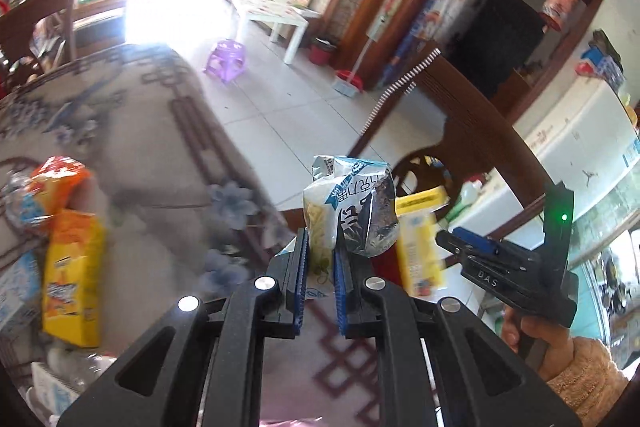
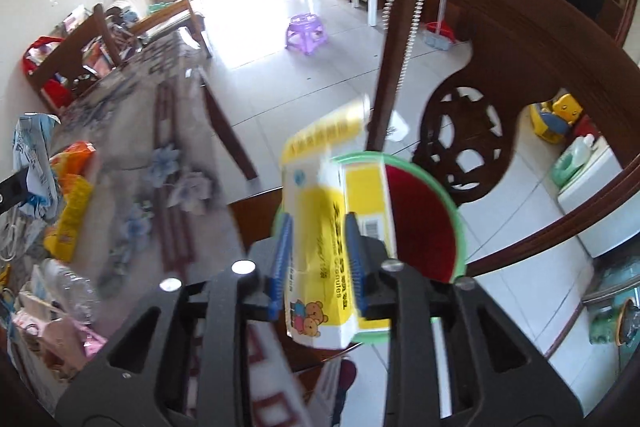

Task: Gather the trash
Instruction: 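Carry both items over the red bucket and open both tools to drop them, then move both open tools back over the trash on the table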

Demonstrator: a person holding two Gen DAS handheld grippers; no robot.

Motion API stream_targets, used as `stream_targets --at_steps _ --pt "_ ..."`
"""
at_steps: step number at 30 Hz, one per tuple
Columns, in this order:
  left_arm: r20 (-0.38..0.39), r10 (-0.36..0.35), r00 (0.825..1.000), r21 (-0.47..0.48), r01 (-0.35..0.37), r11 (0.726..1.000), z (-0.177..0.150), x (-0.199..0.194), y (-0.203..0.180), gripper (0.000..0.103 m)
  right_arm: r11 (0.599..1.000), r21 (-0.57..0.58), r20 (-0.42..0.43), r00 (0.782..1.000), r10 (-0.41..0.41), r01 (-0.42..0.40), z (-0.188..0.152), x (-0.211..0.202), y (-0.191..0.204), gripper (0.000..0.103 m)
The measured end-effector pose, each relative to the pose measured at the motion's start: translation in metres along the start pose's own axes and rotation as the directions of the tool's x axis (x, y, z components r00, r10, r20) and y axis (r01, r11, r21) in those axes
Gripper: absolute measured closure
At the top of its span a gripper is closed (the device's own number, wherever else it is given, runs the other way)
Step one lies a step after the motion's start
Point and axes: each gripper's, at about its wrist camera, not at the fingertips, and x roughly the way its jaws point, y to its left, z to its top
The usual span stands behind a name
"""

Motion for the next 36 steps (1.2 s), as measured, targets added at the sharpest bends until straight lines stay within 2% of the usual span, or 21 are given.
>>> stream_targets --at_steps 5,10,16,18,19,20,28,32,36 --pt "-0.066 -0.020 0.998 0.081 0.025 0.996 0.006 0.051 -0.049 0.094 0.998 0.044 0.050 0.998 -0.037 0.035 -0.005 -0.017 -0.034 0.051" --pt "-0.124 -0.034 0.992 0.146 0.052 0.988 0.008 0.097 -0.083 0.094 0.994 0.067 0.082 0.992 -0.096 0.091 -0.015 -0.042 -0.057 0.043" --pt "-0.165 -0.048 0.985 0.206 0.082 0.975 0.007 0.133 -0.117 0.093 0.987 0.085 0.103 0.984 -0.148 0.139 -0.025 -0.062 -0.077 0.040" --pt "-0.177 -0.048 0.983 0.220 0.087 0.972 0.008 0.142 -0.125 0.084 0.984 0.089 0.111 0.980 -0.165 0.156 -0.027 -0.068 -0.083 0.039" --pt "-0.181 -0.037 0.983 0.224 0.078 0.972 0.008 0.147 -0.128 0.054 0.983 0.090 0.114 0.979 -0.172 0.162 -0.028 -0.071 -0.086 0.038" --pt "-0.165 -0.025 0.986 0.224 0.062 0.973 0.009 0.147 -0.131 0.033 0.982 0.094 0.117 0.977 -0.176 0.166 -0.029 -0.073 -0.088 0.038" --pt "-0.052 -0.031 0.998 0.194 0.041 0.980 0.011 0.090 -0.123 0.035 0.986 0.086 0.129 0.980 -0.154 0.143 -0.033 -0.079 -0.081 0.035" --pt "0.022 -0.001 1.000 0.150 -0.002 0.989 0.004 0.040 -0.094 0.034 0.993 0.051 0.143 0.984 -0.109 0.103 -0.030 -0.081 -0.058 0.032" --pt "0.064 0.072 0.995 0.084 -0.077 0.993 -0.009 -0.002 -0.048 0.034 0.998 -0.001 0.150 0.987 -0.056 0.057 -0.026 -0.079 -0.021 0.031"
